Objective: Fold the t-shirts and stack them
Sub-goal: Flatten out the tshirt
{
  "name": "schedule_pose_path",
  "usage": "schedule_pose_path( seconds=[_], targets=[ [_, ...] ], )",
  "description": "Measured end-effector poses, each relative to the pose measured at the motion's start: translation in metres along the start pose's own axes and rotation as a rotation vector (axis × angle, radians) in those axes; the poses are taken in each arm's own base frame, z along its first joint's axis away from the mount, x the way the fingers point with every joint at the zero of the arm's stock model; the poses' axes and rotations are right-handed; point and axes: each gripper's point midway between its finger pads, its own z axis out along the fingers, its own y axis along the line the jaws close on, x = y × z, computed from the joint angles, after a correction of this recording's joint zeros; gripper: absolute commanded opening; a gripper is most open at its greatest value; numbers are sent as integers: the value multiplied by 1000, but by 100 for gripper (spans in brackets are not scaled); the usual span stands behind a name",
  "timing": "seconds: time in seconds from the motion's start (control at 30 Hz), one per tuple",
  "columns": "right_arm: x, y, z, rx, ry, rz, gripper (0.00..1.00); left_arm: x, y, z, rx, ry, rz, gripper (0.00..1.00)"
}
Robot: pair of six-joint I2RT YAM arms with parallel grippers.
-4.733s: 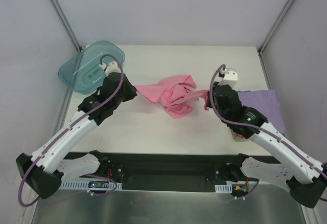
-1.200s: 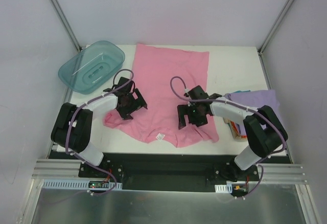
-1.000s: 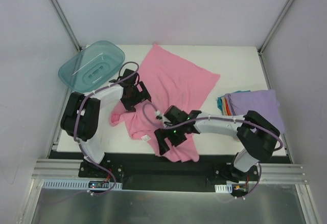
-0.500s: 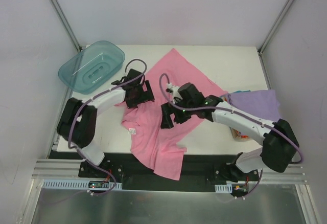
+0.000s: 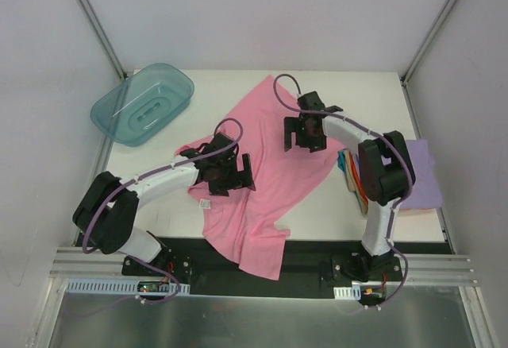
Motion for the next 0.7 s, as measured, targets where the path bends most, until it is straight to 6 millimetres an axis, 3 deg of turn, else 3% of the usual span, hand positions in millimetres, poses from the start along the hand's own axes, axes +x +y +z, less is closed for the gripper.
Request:
schedule_pose_path(
  seconds=[0.1,0.23,0.43,0.53,0.7],
  targets=[
    [3,-21,17,16,49,55,97,-1,4,2,-16,-5,-21,99],
    [14,-11,11,-60,47,60,97,-9,18,8,-59,-16,-67,99],
    [78,7,-15,-157,99,23,97,-32,61,13,-126,-23,-224,99],
    [121,36,-29,-208,139,-50,97,-46,76,10,-133,-43,-294,99],
    [196,113,-54,-406,208,-171,97,-67,92,7,-155,-56,-372,99]
  ],
)
